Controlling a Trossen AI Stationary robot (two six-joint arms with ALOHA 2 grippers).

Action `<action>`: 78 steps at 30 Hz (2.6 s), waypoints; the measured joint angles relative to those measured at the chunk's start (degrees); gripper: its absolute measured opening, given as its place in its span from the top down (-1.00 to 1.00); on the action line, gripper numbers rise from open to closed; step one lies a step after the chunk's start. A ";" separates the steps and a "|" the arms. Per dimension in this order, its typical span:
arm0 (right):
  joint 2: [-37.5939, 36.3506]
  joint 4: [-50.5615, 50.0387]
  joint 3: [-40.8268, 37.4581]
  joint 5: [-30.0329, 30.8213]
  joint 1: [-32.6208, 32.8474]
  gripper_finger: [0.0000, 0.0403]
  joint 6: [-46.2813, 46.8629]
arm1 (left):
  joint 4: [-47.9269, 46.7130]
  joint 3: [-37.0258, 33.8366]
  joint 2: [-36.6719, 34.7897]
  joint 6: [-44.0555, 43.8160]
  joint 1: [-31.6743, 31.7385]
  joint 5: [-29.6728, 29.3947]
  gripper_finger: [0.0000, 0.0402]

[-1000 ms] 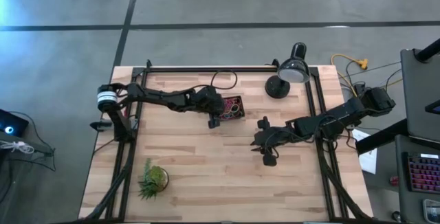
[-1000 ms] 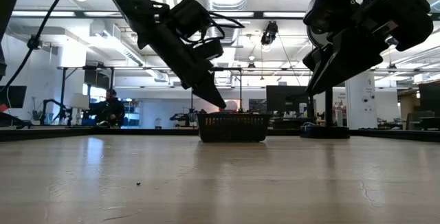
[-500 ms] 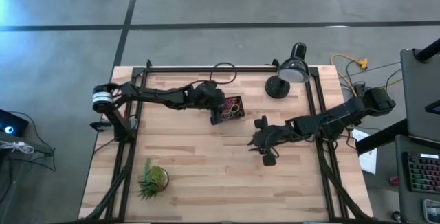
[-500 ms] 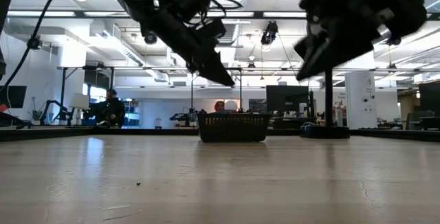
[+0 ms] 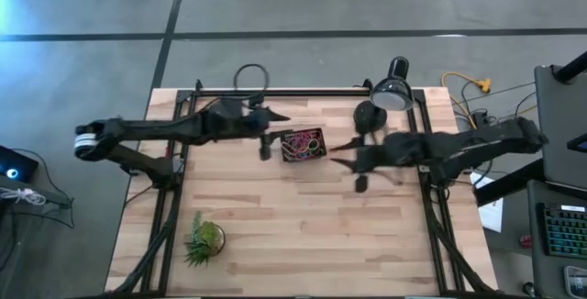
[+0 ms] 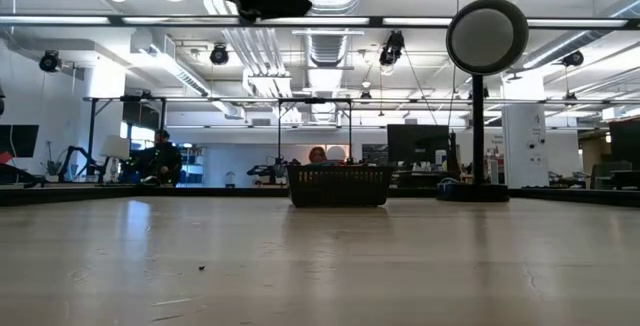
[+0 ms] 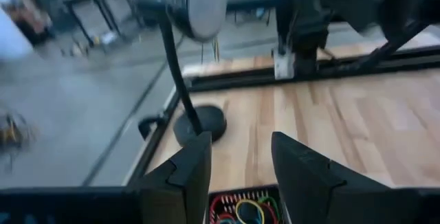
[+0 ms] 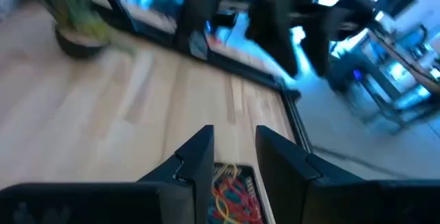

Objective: Pick and place rubber bands into bin
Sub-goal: Return to Home Position

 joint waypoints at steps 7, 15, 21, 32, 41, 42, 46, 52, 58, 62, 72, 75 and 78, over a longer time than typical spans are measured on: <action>-18.09 7.38 -14.42 -8.22 -9.91 0.49 5.60 | 8.08 -13.55 -11.65 1.26 -0.43 0.05 0.32; -31.62 21.29 -32.82 -10.45 -18.55 0.49 15.46 | 26.63 -29.49 -19.24 1.10 -0.41 0.07 0.32; -36.48 21.42 -39.10 -13.10 -19.03 0.49 19.62 | 29.86 -32.90 -21.75 1.05 -0.41 0.09 0.32; -43.68 21.62 -46.51 -19.98 -18.99 0.49 20.70 | 29.80 -37.37 -21.36 -0.47 -0.41 0.14 0.32; -51.22 25.37 -52.52 -18.88 -18.99 0.49 21.08 | 32.92 -44.73 -26.20 -6.39 -0.37 0.13 0.32; -51.65 25.25 -52.52 -18.67 -18.99 0.49 21.04 | 33.05 -45.51 -27.12 -6.53 -0.37 0.12 0.32; -51.91 24.18 -52.52 -18.47 -18.99 0.49 20.82 | 34.34 -48.96 -31.07 -7.76 -0.39 0.14 0.32; -51.81 23.50 -52.52 -18.43 -18.99 0.49 20.92 | 36.37 -54.43 -37.80 -9.62 -0.39 0.14 0.32; -51.80 23.54 -52.52 -18.43 -18.99 0.49 21.13 | 33.04 -55.47 -42.37 -11.03 -0.40 0.37 0.32; -51.74 23.52 -52.52 -18.41 -18.99 0.49 21.13 | 32.57 -55.49 -43.17 -10.65 -0.41 0.69 0.32; -50.23 23.93 -52.52 -18.31 -18.99 0.49 21.09 | 32.69 -55.54 -39.95 -11.07 -0.41 1.91 0.32; -50.23 23.93 -52.52 -18.30 -18.99 0.49 20.82 | 32.72 -55.56 -38.17 -11.03 -0.48 2.38 0.32; -50.20 23.93 -52.52 -18.30 -18.99 0.49 20.58 | 34.47 -55.58 -36.28 -10.85 -0.48 2.47 0.32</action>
